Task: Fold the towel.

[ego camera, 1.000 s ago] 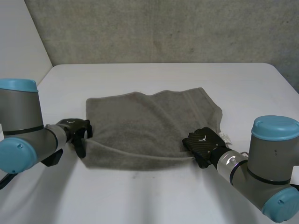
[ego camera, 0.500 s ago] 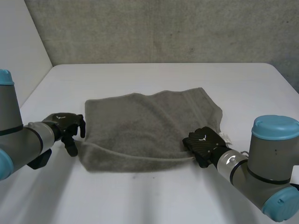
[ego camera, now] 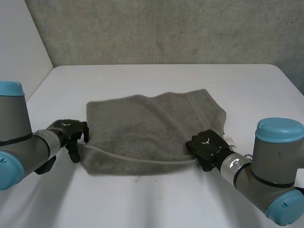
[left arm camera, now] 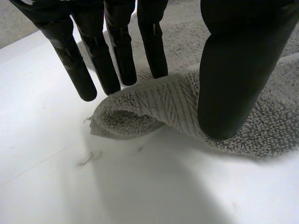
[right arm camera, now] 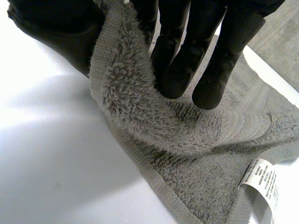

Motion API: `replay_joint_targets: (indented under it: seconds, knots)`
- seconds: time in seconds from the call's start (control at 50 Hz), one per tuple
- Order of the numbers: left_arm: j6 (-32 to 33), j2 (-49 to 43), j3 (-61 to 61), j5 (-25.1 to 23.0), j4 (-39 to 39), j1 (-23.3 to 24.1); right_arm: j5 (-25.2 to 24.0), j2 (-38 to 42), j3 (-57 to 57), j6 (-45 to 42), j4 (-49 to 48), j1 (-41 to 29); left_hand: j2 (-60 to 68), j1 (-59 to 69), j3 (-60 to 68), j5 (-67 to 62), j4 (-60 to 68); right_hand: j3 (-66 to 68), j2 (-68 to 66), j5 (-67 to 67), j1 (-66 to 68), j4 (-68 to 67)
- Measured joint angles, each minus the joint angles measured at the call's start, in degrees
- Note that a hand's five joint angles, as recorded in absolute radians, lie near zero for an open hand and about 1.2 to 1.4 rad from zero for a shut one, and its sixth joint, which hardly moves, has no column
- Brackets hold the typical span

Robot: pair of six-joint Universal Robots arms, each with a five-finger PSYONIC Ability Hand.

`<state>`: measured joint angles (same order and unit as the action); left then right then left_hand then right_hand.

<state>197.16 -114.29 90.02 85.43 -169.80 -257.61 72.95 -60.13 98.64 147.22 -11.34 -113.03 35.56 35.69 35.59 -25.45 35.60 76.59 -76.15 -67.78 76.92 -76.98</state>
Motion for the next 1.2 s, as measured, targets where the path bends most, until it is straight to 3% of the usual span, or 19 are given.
replay_joint_targets:
  seconds: [0.14,0.34,0.54,0.72,0.98,1.12,1.2]
  knots:
    - [0.0,-0.6,0.0,0.1,-0.3,0.0,0.0,0.0,0.0,0.0,0.0,0.0,4.3,4.5,4.2,-4.3,4.1,0.0,0.0,0.0,0.0,0.0]
    - [-0.1,-0.1,0.1,0.5,-0.1,0.0,0.0,0.0,0.0,0.0,0.0,0.0,32.4,31.3,32.1,-31.9,32.3,0.0,0.0,0.0,0.0,0.0]
    - [-0.9,5.5,1.2,0.4,-0.3,0.3,0.2,-1.5,-0.5,-0.3,0.2,0.6,34.1,32.5,33.8,-33.5,34.1,0.0,0.0,0.0,0.0,0.0]
    - [-3.3,16.5,1.4,0.4,-1.3,0.6,0.6,-10.7,-3.8,0.6,3.6,3.1,34.1,32.6,33.9,-33.5,34.1,0.0,0.0,0.0,0.0,0.0]
    - [-10.3,33.3,-7.2,0.1,-1.2,1.3,1.1,-27.6,-23.7,1.5,25.4,4.9,34.2,32.6,34.0,-33.5,34.1,0.0,0.0,0.0,0.0,-0.2]
    - [-10.8,34.2,-13.4,0.2,0.5,2.1,1.2,-28.6,-36.4,1.6,33.2,5.0,34.2,32.6,34.1,-33.5,34.2,0.0,0.0,0.0,0.0,-0.3]
    - [-10.7,31.5,-15.3,0.3,1.5,2.3,1.1,-25.0,-42.2,1.1,38.7,4.9,34.2,32.6,34.1,-33.5,34.2,0.0,0.0,0.0,0.0,-0.3]
